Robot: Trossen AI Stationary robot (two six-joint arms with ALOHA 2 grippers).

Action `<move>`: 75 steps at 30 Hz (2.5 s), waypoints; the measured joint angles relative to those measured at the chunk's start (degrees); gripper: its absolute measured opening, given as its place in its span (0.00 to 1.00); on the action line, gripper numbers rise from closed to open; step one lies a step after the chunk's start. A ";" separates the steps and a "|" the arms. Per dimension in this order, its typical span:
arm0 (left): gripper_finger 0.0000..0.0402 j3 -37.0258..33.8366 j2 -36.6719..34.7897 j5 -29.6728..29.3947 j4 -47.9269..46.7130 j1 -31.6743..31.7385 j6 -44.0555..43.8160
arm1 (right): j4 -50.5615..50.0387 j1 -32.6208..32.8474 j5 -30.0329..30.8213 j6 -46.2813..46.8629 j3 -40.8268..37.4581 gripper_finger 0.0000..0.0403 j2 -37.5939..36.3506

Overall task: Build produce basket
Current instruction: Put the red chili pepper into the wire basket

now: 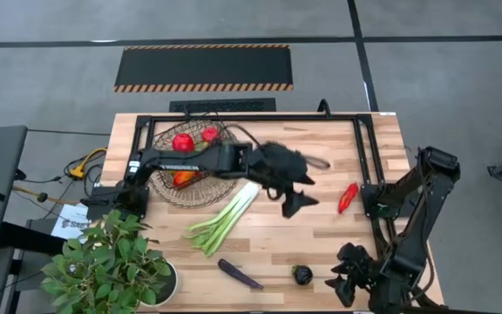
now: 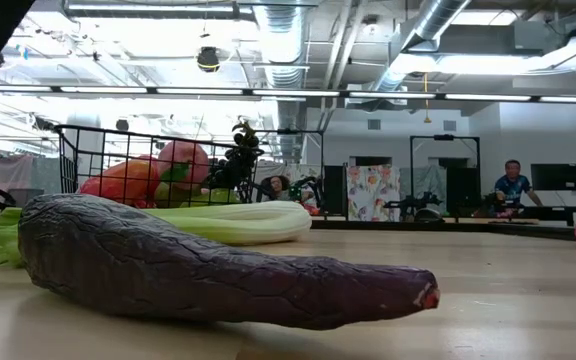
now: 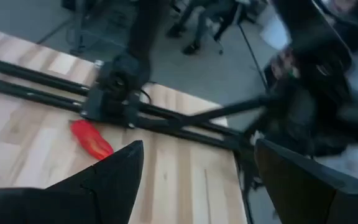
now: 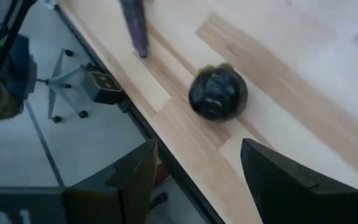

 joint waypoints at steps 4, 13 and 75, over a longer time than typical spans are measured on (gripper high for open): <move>0.73 -0.40 -0.41 -6.35 -4.16 -3.10 4.15 | -1.46 -0.89 0.79 -7.65 0.02 0.63 -2.72; 0.73 -11.45 0.38 -8.86 -13.90 -6.89 -2.32 | -3.84 -6.39 -0.22 -27.67 0.02 0.63 -6.30; 0.73 -19.17 -20.24 -8.36 -20.69 0.58 1.23 | -43.06 -42.18 -9.68 11.43 -4.07 0.63 -8.31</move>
